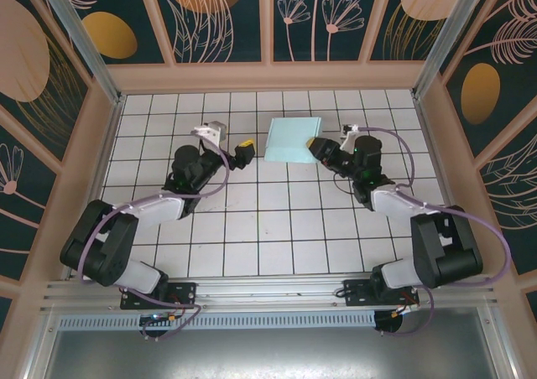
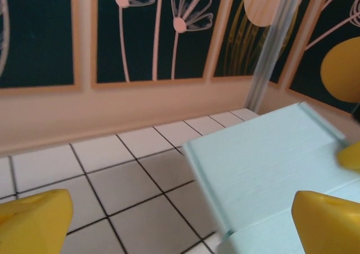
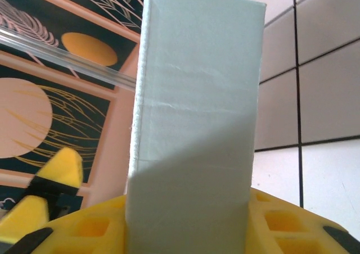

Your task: Fold the paper box

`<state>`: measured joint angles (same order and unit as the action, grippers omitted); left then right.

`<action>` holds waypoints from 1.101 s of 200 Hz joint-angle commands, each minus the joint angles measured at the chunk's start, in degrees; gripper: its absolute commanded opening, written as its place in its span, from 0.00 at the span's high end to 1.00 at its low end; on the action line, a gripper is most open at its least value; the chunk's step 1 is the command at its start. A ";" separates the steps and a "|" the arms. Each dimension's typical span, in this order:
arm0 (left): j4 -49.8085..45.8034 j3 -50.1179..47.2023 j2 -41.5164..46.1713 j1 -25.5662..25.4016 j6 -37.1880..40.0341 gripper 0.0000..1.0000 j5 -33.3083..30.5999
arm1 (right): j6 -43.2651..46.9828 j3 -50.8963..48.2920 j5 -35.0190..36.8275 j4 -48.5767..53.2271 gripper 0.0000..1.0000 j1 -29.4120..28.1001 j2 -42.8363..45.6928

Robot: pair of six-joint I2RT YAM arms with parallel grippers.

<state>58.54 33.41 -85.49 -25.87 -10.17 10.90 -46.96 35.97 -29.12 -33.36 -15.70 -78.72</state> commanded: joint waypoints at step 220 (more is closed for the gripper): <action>39.61 -7.87 -11.41 -16.75 79.69 0.08 -5.81 | -9.03 -1.05 -41.10 0.12 0.74 7.51 8.14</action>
<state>91.29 25.50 -96.73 -41.39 64.49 3.79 -56.49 35.83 -66.02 -34.81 -7.97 -71.77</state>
